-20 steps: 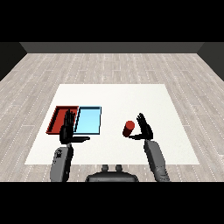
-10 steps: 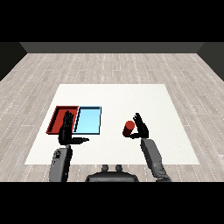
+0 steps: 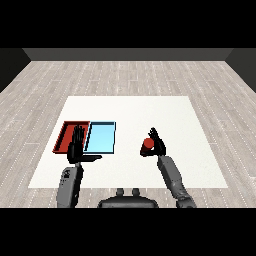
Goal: Pick the red can and put it in the red box
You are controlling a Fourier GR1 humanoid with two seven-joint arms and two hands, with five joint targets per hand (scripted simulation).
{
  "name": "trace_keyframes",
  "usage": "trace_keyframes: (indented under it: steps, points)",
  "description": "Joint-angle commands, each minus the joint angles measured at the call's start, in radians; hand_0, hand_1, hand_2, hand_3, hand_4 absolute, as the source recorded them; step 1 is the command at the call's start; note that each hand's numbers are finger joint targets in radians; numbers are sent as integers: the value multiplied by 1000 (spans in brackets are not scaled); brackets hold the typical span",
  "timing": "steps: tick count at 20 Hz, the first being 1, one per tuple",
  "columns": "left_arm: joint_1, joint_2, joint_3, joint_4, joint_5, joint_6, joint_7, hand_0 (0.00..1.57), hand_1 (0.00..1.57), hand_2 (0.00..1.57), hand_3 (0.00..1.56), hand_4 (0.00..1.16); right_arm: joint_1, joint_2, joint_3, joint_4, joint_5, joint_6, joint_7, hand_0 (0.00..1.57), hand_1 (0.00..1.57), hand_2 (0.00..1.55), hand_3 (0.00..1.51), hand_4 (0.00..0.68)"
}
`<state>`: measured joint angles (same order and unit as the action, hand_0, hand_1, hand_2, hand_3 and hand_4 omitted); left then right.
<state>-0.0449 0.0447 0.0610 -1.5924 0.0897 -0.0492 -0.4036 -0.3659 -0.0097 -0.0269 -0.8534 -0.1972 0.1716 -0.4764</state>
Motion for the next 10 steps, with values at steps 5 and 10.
trace_keyframes:
  steps: [5, 10]
  points:
    - [29, 4, 13, 16, 18, -26, -40, 0, 0, 0, 0, 0, -31, -16, 16, 50, -29, 17, 21, 0, 0, 0, 0, 0]
    - [13, -23, -23, -9, -31, 29, -12, 0, 0, 0, 0, 0, -108, 9, 91, 177, -83, -57, -56, 0, 0, 0, 0, 0]
